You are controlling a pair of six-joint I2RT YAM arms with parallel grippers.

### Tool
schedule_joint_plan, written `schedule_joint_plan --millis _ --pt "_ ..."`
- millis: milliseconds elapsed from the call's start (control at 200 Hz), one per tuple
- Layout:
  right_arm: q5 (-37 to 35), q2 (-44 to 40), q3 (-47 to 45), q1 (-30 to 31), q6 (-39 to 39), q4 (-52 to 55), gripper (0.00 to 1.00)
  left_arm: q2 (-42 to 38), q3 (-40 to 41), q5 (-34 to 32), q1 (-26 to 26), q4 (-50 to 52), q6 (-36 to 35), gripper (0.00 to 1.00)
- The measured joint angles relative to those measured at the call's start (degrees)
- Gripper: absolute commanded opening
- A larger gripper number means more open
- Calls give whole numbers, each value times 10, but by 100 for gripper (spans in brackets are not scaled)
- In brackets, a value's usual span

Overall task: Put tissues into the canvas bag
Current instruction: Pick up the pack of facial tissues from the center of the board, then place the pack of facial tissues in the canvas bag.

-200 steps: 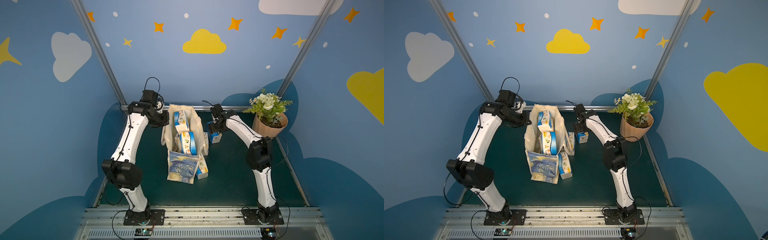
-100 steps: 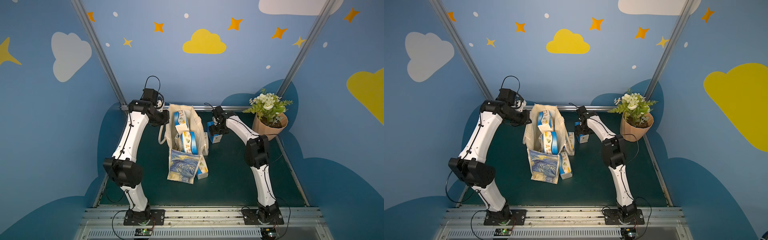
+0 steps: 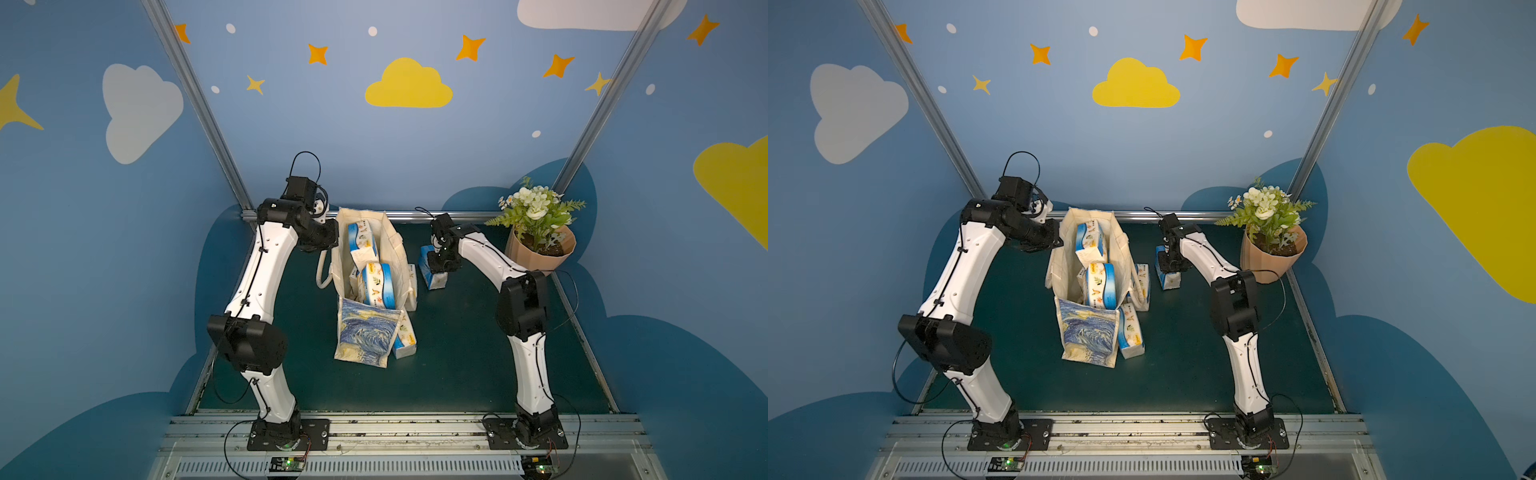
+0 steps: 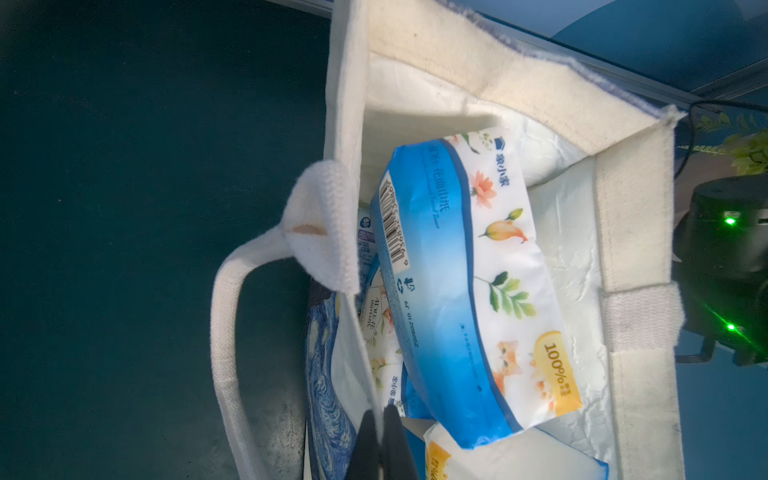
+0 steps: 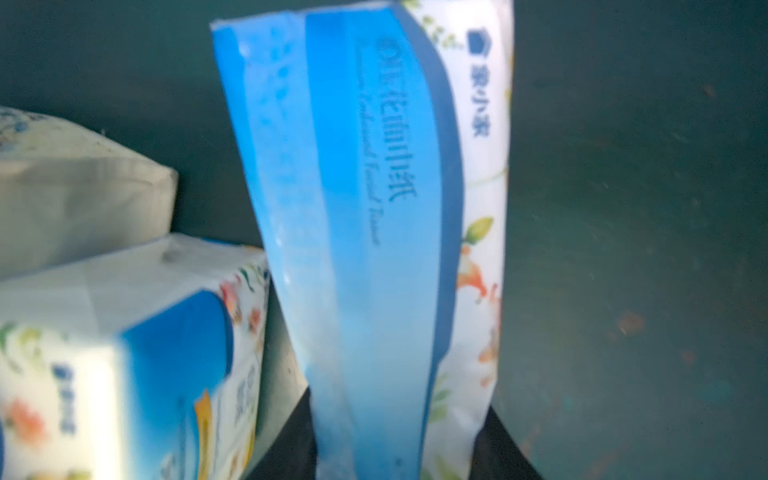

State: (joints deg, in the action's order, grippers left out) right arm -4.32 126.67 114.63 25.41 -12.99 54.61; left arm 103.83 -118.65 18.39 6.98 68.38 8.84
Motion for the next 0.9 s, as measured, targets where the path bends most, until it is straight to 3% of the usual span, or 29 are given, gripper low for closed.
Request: schedule_joint_plan --millis 205,436,621,901 --pt "-12 -123 4 -2 6 11 34 0 0 0 0 1 0 4" --pt "36 -254 125 16 14 16 34 0 -3 -8 2 5 -5 4" --pt "173 -275 224 73 -13 24 34 -1 -4 -14 2 8 -5 4" --pt "309 -237 190 166 -79 44 34 -12 8 -24 2 2 -5 4"
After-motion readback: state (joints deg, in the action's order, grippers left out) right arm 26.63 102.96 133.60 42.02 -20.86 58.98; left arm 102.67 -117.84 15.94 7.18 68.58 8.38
